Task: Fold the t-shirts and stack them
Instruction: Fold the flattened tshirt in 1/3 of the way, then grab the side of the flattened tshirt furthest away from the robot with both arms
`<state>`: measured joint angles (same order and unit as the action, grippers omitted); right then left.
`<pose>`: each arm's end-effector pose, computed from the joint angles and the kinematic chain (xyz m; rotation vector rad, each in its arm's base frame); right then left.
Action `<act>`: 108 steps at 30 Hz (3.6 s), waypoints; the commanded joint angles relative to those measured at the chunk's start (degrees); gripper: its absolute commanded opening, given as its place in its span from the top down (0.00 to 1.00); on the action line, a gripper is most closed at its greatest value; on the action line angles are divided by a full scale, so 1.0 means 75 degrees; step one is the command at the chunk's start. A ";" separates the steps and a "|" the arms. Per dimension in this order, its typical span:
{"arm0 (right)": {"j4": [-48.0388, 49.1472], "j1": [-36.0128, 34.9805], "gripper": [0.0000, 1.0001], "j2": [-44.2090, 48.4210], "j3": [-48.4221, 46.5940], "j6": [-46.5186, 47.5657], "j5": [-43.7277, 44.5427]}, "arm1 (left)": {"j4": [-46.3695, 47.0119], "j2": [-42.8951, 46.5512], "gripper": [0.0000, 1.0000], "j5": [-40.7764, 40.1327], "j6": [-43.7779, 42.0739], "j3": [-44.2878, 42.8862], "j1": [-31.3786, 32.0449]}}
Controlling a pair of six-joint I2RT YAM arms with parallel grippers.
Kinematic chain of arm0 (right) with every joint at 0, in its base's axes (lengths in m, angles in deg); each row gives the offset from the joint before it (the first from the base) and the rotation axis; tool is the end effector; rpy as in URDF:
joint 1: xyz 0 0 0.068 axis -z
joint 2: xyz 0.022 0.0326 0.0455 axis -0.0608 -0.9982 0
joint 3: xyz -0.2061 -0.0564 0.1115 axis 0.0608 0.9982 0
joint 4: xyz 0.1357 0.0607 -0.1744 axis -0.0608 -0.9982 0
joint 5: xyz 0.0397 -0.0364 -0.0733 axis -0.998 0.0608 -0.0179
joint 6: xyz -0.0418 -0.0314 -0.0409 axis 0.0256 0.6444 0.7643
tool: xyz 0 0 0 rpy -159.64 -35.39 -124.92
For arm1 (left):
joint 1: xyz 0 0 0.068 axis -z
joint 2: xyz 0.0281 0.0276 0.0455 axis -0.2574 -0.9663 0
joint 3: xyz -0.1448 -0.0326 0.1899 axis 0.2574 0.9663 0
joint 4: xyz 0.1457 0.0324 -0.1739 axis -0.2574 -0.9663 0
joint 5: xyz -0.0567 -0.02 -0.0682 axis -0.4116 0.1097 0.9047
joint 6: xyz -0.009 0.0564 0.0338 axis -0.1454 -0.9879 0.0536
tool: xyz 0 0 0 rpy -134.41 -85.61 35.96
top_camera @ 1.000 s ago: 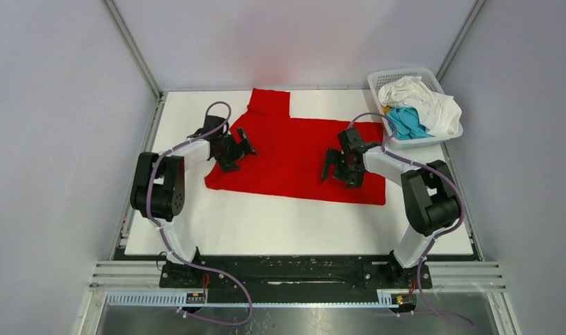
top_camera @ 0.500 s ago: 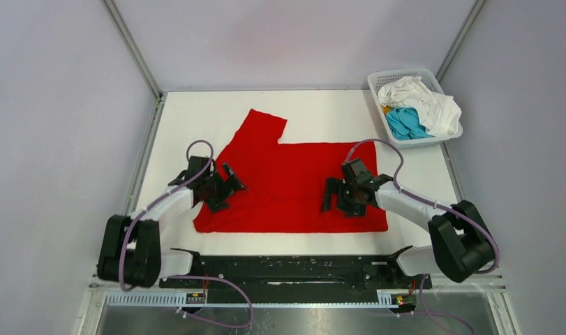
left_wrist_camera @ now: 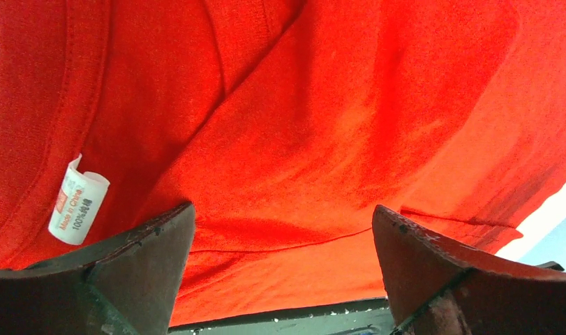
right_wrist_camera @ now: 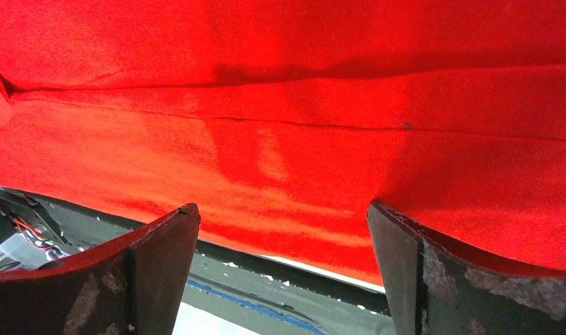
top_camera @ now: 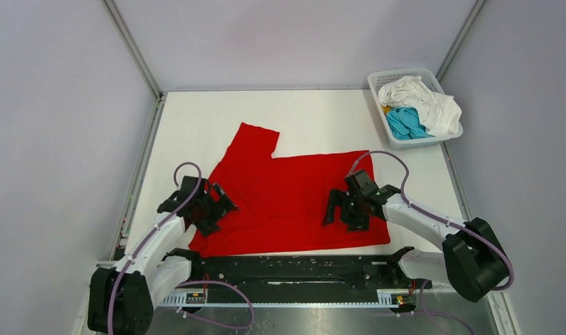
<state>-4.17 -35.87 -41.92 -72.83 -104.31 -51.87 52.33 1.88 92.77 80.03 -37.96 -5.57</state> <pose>0.1674 0.1188 0.1386 0.0859 2.7954 0.6355 0.1499 -0.0339 0.1387 -0.9475 2.5988 -0.5512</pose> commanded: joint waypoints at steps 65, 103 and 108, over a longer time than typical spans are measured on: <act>-0.0865 0.2323 0.02 0.0935 -0.1422 0.1478 0.0132 | -0.2135 -1.1872 0.49 -0.2488 -0.3667 -1.3824 0.0522; -0.4171 0.3459 0.02 -0.6585 -0.9368 1.2793 -0.0825 | -0.0637 -0.8472 1.00 -0.1687 -0.4297 -1.0476 0.1053; -0.4774 0.3672 0.01 -0.7486 -1.0232 1.2037 -0.0898 | -0.0503 -0.8008 1.00 -0.1820 -0.4214 -1.0013 0.1128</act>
<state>-32.98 -9.46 -95.21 -144.50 -12.44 -57.66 45.67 -63.86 80.31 47.88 -114.81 2.34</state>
